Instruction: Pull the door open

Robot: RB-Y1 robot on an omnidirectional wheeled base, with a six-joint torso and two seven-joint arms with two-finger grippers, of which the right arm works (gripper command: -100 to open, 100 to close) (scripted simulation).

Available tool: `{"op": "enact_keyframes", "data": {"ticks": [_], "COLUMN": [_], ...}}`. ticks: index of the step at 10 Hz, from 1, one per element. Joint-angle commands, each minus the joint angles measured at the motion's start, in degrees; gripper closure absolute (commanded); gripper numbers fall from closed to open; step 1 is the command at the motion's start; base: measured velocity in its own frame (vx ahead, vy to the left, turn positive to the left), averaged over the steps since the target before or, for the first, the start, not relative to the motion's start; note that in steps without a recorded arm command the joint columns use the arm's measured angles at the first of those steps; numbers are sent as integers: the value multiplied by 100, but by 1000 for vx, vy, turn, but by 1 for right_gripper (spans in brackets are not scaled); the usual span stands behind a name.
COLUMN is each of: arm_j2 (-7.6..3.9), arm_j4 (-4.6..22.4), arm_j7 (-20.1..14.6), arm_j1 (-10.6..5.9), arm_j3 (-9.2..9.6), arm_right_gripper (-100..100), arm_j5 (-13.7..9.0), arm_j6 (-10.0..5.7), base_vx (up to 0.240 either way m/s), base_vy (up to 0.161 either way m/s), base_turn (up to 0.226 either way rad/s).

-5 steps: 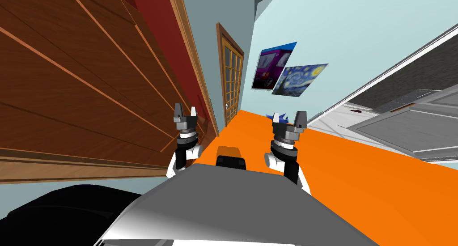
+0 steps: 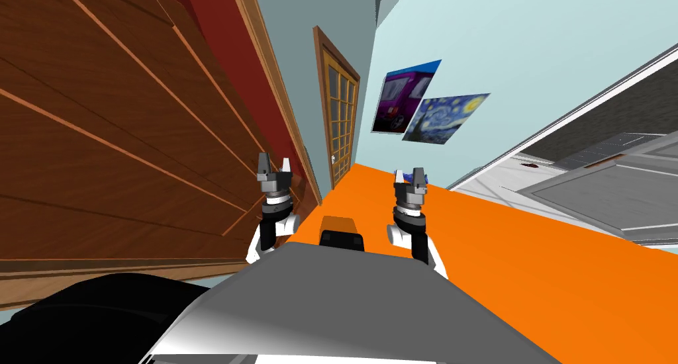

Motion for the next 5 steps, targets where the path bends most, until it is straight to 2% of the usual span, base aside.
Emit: {"op": "enact_keyframes", "data": {"ticks": [1,5], "arm_j2": [-50,-148], "arm_j4": [228,829], "arm_j7": [180,612], "arm_j1": [-71,-284], "arm_j3": [68,234], "arm_right_gripper": [-100,-100], "arm_j5": [62,220], "arm_j6": [-47,-157], "base_vx": [190,161], "base_vy": [-76,-63], "base_turn": [3,1]}}
